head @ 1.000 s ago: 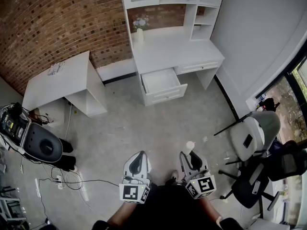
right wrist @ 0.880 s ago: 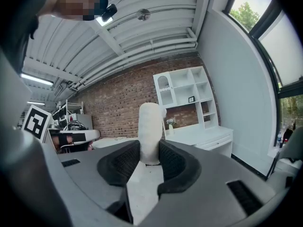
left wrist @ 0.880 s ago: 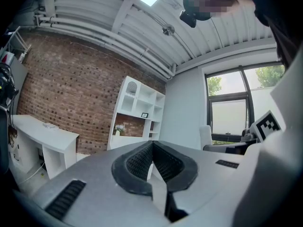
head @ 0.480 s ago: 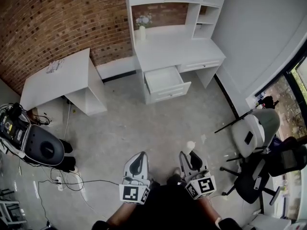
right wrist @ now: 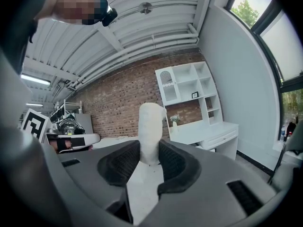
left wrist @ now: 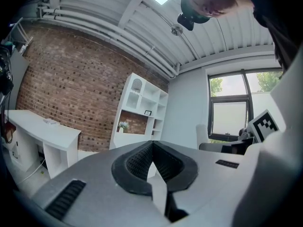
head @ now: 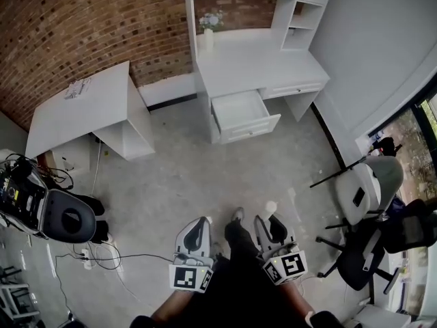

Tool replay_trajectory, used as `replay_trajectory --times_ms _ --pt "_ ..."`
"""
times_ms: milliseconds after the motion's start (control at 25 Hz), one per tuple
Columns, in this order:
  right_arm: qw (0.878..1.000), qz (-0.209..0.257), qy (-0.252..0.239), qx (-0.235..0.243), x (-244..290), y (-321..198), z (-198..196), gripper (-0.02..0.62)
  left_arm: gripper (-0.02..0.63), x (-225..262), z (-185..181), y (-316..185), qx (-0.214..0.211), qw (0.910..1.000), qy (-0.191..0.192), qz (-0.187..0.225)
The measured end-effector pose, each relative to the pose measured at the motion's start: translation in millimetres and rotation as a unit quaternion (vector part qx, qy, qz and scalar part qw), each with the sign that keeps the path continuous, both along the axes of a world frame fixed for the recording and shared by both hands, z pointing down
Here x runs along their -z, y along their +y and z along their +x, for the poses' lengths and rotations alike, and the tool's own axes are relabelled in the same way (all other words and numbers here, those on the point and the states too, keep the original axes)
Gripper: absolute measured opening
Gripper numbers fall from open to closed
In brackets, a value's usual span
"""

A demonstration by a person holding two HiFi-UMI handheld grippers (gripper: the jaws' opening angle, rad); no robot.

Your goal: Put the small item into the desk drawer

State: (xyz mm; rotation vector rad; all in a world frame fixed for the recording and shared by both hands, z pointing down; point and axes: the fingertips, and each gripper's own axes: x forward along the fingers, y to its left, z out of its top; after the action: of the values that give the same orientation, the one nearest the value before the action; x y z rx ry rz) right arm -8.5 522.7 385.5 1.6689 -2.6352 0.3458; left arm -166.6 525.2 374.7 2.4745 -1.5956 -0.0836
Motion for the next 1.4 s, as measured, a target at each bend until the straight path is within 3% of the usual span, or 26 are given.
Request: replay_trajectory --times_ms 400,680,1000,1400 --pt "0.999 0.002 -0.011 0.030 -7 -130 9 0.141 0.023 4 7 -115 0.030 0.9993 -0.023 0.005" --pt "0.999 0.003 -0.012 0.051 -3 -221 35 0.141 0.023 19 36 -200 0.041 0.9988 -0.027 0.007" --pt "0.998 -0.010 -0.021 0.053 -13 -275 59 0.141 0.023 19 67 -252 0.031 0.9987 -0.041 0.004" --pt "0.999 -0.013 -0.014 0.037 -21 -336 58 0.141 0.023 12 58 -325 0.022 0.9987 -0.045 0.007"
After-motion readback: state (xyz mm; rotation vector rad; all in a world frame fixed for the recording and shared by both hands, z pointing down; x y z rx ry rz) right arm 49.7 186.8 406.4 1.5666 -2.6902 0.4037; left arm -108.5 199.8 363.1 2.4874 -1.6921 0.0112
